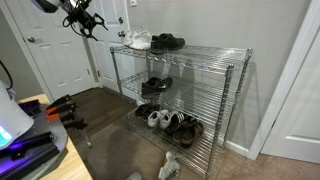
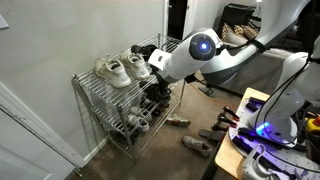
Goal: Remove the white shoe from the middle rack and put it in the middle of the two shoes on the top rack
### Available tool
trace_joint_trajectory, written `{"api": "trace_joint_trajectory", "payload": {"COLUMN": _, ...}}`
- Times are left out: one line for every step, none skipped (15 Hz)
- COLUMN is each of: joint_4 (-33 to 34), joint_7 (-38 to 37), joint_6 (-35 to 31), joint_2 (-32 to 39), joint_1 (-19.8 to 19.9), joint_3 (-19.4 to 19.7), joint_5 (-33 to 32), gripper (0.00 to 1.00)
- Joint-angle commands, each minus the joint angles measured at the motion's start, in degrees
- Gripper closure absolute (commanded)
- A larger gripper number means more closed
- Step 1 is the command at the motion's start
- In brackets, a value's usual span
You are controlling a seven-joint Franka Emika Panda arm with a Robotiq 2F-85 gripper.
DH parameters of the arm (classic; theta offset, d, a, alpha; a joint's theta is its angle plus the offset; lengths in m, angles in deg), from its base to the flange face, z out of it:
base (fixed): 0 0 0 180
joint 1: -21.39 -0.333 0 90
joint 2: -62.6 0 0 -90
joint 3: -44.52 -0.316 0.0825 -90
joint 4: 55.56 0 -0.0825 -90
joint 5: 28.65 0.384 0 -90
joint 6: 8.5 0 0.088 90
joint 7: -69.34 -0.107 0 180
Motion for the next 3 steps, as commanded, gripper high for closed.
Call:
{"api": "trace_joint_trajectory", "payload": {"joint_4": 0.05, "joint_7": 0.14, "joint_6": 0.12, "joint_2": -0.02, "joint_1": 1.44, "joint_3": -1.44, "joint_5": 0.09, "gripper": 0.00}}
{"api": "trace_joint_trajectory", "payload": {"joint_4": 0.05, "joint_7": 0.14, "joint_6": 0.12, "joint_2": -0.02, "joint_1": 1.43, "joint_3": -1.46, "joint_5": 0.09, "gripper": 0.00}}
{"api": "trace_joint_trajectory", "payload": {"joint_4": 0.05, "joint_7": 0.14, "joint_6": 0.12, "joint_2": -0.02, "joint_1": 1.44, "joint_3": -1.47, "joint_5": 0.09, "gripper": 0.00}}
